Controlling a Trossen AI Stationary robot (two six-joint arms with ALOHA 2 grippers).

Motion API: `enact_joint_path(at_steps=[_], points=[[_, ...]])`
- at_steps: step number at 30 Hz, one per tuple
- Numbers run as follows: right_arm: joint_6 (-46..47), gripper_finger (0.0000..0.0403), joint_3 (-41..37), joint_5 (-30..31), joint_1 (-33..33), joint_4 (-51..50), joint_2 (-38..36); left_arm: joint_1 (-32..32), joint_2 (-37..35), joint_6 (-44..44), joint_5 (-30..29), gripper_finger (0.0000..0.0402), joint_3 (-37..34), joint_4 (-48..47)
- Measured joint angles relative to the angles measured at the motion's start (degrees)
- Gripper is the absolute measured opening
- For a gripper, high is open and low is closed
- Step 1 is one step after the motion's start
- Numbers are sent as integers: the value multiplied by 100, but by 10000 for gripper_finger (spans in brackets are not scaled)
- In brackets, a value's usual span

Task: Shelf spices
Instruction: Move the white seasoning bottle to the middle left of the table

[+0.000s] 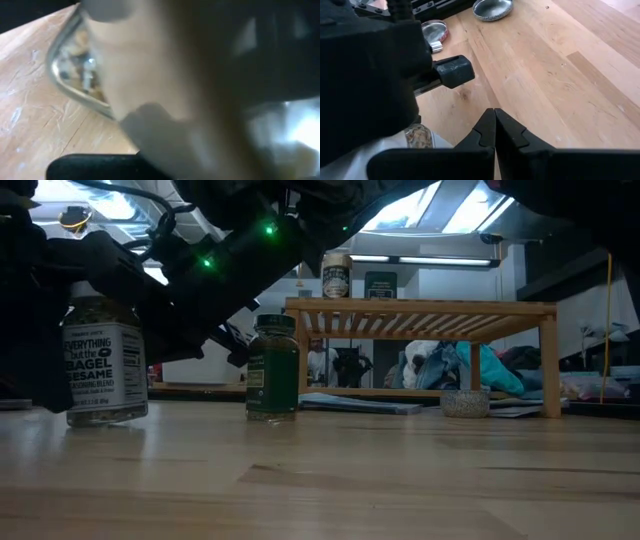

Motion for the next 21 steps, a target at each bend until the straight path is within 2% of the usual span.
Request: enact_joint_path(at_steps=[14,21], points=[[-90,32,28,-154,7,210,0,-195,-349,281,-206,0,-2,-232],[-83,35,31,-212,7,214,0,-195,-370,363,-220,0,-4,-239]])
